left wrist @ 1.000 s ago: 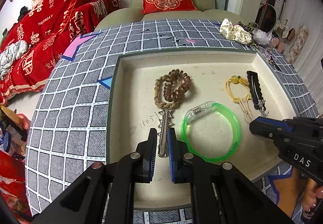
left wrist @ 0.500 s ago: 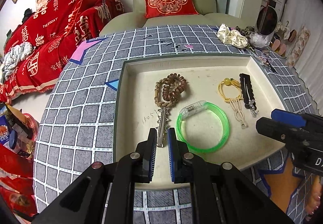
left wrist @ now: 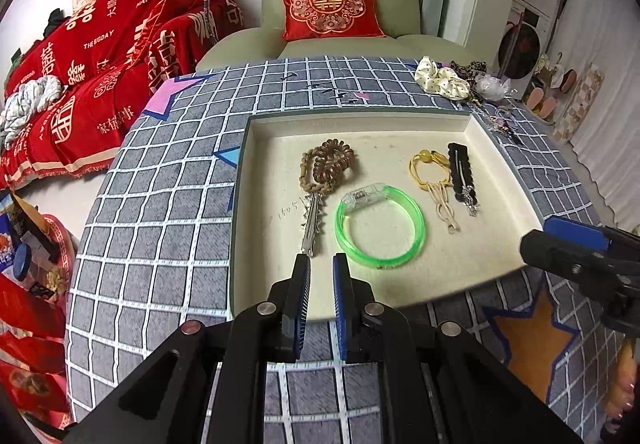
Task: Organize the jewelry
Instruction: 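Withdraw both tools toward the silver bead pendant and the black claw clip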
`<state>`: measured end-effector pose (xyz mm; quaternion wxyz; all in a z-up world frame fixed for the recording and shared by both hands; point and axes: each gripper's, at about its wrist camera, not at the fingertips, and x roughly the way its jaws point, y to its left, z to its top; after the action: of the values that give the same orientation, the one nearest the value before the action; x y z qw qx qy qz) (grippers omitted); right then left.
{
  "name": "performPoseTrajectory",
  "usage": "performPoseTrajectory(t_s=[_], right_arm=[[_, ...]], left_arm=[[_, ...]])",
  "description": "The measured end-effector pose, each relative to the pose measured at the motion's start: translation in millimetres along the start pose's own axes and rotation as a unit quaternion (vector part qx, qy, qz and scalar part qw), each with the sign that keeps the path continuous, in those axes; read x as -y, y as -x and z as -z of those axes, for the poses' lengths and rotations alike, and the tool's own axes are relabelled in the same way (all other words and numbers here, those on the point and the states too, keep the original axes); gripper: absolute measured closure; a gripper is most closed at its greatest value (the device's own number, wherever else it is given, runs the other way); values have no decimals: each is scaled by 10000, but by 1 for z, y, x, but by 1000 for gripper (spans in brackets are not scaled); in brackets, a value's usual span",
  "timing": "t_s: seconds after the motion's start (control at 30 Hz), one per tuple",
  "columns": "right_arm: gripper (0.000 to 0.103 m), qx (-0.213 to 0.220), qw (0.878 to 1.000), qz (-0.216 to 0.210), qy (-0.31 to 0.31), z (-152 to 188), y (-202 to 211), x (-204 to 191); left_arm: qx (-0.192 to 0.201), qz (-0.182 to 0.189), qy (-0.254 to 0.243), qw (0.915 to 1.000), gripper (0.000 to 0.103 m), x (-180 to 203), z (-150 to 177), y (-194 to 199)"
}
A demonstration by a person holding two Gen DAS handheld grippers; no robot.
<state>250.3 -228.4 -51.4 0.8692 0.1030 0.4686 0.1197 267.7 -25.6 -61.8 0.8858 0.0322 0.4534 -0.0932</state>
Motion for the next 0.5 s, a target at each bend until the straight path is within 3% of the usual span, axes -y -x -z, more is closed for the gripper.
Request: performPoseTrajectory(t_s=[0.03, 0.07, 0.13, 0.27, 0.5], right_arm=[[32, 25, 10000, -11, -1, 2, 3, 0], [31, 49, 10000, -21, -4, 5, 7, 0], [28, 85, 10000, -37, -22, 10, 14, -1], [21, 107, 9999, -85, -44, 21, 26, -2], [18, 184, 9996, -122, -202, 47, 48, 1]], left_arm=[[3, 16, 27, 10000, 60, -1, 2, 2], [13, -1, 73, 10000, 3, -2, 4, 5], [288, -168, 123, 9994, 0, -4, 11, 19], [308, -214, 67, 9993, 0, -4, 21, 33], [303, -186, 42, 9994, 0, -2, 49, 52]])
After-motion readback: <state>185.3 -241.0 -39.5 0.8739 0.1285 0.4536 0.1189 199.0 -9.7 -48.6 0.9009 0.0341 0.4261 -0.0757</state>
